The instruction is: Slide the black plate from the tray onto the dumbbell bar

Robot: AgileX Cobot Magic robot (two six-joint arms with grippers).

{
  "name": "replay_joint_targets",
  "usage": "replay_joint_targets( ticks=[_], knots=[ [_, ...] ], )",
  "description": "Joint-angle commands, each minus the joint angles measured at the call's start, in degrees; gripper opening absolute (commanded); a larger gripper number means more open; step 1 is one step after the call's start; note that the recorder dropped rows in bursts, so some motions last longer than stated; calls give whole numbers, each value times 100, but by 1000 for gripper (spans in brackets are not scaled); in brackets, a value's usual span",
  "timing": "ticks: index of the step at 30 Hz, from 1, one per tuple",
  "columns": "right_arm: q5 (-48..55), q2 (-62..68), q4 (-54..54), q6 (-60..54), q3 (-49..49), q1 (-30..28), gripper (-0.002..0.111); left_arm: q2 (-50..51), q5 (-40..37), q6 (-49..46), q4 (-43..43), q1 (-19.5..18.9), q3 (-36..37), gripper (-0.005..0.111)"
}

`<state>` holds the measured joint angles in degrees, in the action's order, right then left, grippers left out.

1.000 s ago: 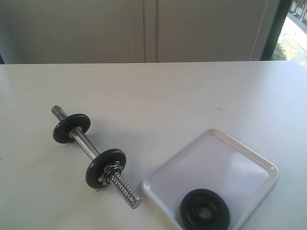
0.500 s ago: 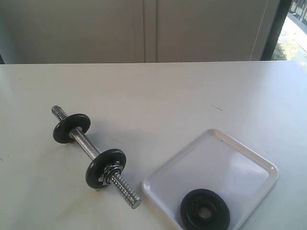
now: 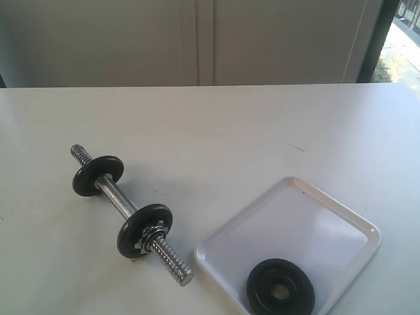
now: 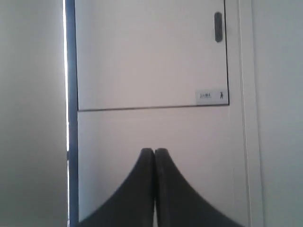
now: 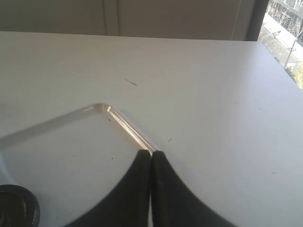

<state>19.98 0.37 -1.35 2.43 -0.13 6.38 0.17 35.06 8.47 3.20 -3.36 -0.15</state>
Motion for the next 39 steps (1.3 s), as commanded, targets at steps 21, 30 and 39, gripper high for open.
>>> replay_joint_targets(
  ticks=[21,30,39],
  knots=[
    [-28,-37,-18,-22,13,-11,0,649,-2877,2779,-153,18,-1941,0],
    [-28,-37,-18,-22,13,-11,0,1756,-4564,2094,571,18,-4084,0],
    [-28,-37,-18,-22,13,-11,0,3657,-7916,1331,613,18,-5157,0]
  ],
)
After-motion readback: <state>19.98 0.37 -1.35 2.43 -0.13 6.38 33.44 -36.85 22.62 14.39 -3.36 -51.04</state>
